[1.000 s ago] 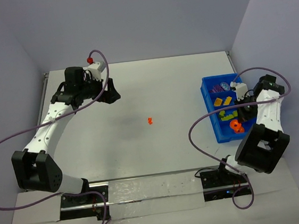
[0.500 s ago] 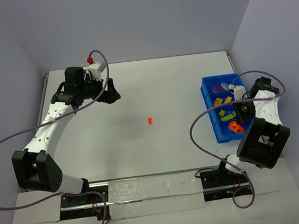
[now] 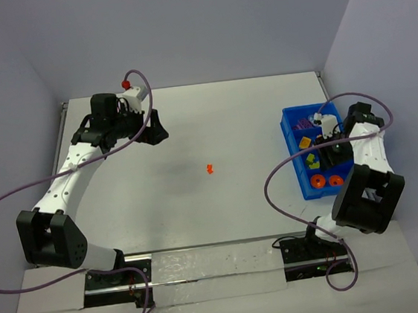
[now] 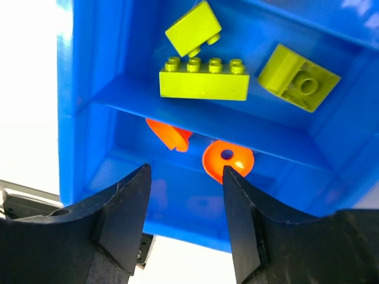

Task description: Sort the legos into containers by color

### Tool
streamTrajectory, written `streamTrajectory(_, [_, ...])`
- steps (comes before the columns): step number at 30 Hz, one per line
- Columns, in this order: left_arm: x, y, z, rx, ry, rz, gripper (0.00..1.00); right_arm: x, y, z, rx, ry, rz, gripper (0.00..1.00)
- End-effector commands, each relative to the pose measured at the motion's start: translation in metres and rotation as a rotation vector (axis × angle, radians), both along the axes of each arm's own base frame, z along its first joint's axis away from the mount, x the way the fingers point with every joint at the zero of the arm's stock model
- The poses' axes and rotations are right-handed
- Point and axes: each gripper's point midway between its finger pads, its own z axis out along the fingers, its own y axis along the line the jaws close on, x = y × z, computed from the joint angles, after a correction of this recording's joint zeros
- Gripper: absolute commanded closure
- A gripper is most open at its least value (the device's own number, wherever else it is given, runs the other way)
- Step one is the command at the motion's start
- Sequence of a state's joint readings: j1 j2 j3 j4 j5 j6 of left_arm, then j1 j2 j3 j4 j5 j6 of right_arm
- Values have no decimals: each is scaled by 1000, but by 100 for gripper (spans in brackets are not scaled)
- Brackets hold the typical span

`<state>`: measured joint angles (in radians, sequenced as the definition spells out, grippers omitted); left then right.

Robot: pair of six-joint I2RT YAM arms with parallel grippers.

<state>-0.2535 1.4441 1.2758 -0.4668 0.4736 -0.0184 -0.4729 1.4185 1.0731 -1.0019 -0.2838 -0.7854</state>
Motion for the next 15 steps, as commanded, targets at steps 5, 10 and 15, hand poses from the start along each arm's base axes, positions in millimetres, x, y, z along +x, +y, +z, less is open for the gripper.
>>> streamTrajectory(5, [8,2,23,-52,-48,14,1,52,52,94,56,-253,51,36])
streamTrajectory(10, [17,15,30,-119,-30,55,1,80,186,97,184,-301,223,13])
streamTrajectory(15, [20,26,31,-114,-26,92,1,95,282,52,183,-230,288,11])
